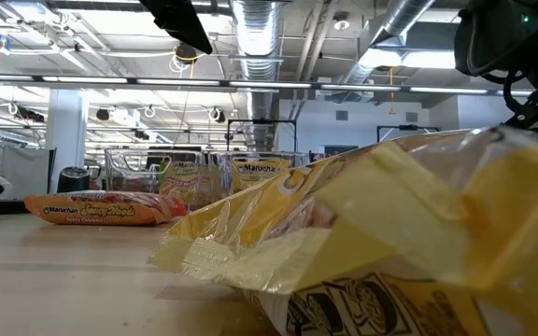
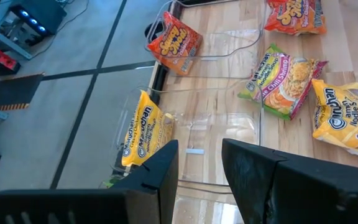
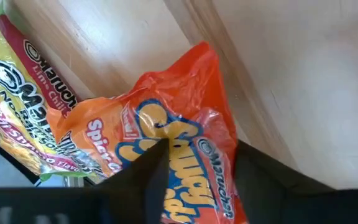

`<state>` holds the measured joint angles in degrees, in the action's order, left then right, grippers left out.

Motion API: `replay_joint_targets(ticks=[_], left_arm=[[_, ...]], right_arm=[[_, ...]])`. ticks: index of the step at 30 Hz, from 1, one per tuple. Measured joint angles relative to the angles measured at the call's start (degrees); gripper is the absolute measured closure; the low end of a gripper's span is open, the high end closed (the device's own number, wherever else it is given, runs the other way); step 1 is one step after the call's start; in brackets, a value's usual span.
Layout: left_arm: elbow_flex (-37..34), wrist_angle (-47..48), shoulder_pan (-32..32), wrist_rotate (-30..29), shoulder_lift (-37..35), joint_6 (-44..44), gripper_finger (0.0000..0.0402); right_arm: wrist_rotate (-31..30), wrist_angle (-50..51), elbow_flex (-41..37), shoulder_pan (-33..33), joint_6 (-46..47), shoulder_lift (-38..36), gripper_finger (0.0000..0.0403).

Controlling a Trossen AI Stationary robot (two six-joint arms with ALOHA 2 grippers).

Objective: Sort Maruchan noodles
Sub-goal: Put the orange noodle pack into the right transparent bin

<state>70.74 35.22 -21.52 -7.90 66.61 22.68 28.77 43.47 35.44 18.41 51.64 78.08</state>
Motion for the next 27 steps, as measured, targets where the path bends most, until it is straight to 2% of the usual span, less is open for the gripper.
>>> replay_joint_targets(ticks=[10, 19, 27], left_arm=[[0.0, 0.0, 0.0, 0.0, 0.0, 0.0, 0.0288], [0.0, -0.3, 0.0, 0.0, 0.0, 0.1, 0.0288], [0.0, -0.5, 0.0, 0.0, 0.0, 0.2, 0.0288]], right_arm=[[0.0, -2.1, 0.0, 0.0, 1.6, 0.0, 0.0388], [-0.6, -1.8, 0.9, 0.4, 4.2, 0.0, 0.0398], [-8.4, 1.6, 7.1, 0.3, 1.7, 0.0, 0.0399]])
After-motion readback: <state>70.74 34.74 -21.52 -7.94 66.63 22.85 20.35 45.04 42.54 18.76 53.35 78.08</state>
